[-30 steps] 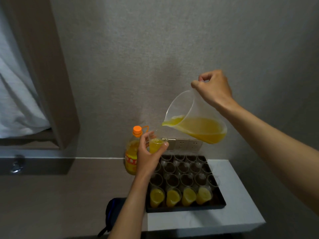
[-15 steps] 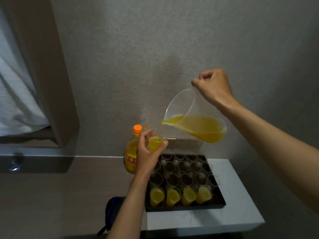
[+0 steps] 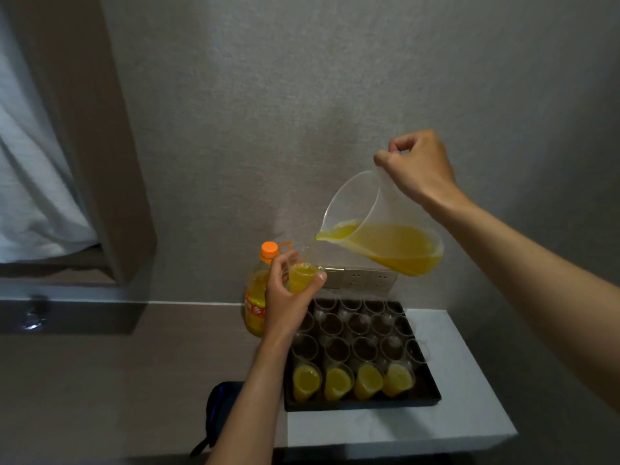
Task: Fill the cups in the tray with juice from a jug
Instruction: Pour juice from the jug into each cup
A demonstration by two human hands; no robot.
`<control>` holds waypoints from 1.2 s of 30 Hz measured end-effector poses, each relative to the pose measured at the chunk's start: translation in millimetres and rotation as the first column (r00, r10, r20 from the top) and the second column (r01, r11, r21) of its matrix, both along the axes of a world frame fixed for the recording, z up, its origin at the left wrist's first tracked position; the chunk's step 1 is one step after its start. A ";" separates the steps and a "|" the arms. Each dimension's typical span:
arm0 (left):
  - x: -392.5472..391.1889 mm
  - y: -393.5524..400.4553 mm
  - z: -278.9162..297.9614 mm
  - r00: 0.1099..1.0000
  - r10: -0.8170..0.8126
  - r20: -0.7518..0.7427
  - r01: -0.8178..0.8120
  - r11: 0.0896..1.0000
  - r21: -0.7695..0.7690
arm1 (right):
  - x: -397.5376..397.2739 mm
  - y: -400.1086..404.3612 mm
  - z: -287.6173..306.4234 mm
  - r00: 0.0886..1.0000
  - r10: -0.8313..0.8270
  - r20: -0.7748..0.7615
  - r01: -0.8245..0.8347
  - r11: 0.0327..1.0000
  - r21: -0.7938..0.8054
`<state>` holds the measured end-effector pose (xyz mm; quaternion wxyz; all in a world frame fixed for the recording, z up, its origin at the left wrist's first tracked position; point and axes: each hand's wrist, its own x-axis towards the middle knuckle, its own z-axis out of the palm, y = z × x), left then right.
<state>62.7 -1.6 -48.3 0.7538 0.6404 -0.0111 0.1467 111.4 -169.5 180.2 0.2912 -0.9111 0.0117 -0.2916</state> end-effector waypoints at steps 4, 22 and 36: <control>0.2 0.4 -1.2 1.000 0.001 -0.012 -0.001 1.000 0.003 | -1.8 1.4 0.4 1.000 0.016 -0.001 -0.016 1.000 0.006; -3.7 -1.6 -4.6 1.000 0.001 -0.023 -0.001 1.000 0.010 | -5.7 -0.2 2.0 0.999 0.047 0.009 -0.047 0.999 0.024; -6.6 0.0 -3.5 1.000 0.008 -0.018 -0.008 1.000 0.014 | -7.1 -0.8 1.4 0.999 0.043 0.012 -0.043 0.999 0.020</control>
